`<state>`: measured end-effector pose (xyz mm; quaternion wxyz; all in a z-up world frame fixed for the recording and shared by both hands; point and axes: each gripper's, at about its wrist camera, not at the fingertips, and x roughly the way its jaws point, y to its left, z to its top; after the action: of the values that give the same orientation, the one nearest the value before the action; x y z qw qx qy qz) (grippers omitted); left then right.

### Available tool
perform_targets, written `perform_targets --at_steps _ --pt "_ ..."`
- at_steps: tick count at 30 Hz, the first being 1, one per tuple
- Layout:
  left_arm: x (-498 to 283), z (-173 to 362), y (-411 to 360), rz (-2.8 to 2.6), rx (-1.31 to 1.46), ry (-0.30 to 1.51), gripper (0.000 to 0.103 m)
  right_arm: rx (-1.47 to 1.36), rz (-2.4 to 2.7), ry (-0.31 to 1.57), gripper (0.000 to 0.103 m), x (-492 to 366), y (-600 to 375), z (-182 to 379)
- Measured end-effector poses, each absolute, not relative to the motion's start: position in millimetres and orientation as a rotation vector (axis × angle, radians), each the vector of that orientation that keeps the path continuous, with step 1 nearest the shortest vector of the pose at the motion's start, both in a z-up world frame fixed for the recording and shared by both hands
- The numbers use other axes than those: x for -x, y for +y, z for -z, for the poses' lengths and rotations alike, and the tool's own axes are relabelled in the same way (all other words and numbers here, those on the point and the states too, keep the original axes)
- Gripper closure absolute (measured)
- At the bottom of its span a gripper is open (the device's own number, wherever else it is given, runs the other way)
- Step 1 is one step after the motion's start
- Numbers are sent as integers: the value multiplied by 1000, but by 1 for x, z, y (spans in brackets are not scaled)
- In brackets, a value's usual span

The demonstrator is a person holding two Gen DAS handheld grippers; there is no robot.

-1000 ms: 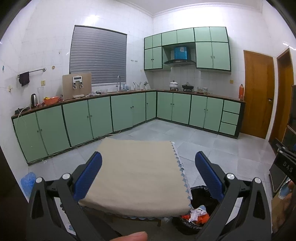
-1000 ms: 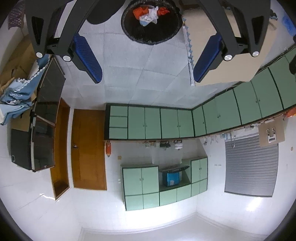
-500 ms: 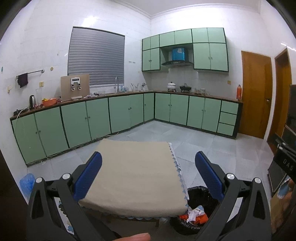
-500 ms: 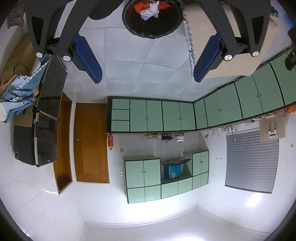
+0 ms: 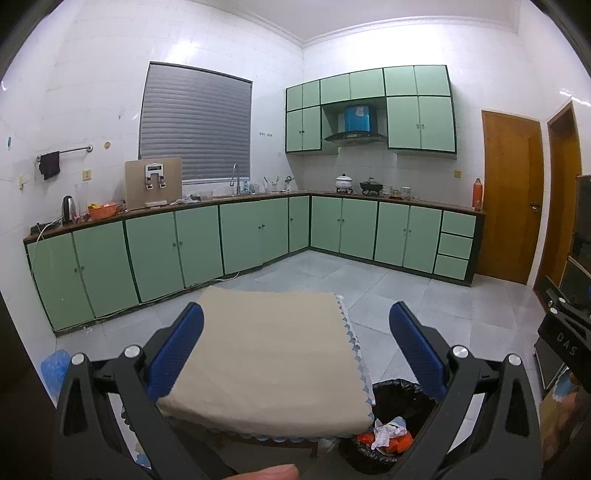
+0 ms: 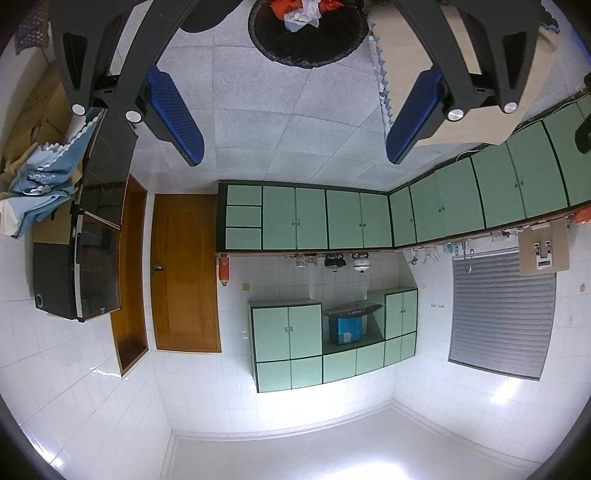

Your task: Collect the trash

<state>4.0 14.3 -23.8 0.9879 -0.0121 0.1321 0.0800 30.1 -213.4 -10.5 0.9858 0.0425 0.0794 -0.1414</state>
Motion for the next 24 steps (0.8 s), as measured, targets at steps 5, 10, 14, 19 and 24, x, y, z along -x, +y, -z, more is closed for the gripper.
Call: perform_targets --at_steps 5,10,14,19,24 --pt "0 19 16 -165 26 252 6 -90 285 149 6 -29 -214 9" --pt "3 17 12 -167 18 240 6 -88 278 149 6 -28 -213 9" --pt "4 16 8 -174 5 233 6 -92 278 152 6 -28 -217 10" --pt "5 14 7 -170 8 231 6 -98 283 142 6 -25 -221 6" --pt "7 12 9 -169 10 226 6 -100 284 139 6 -26 -220 5"
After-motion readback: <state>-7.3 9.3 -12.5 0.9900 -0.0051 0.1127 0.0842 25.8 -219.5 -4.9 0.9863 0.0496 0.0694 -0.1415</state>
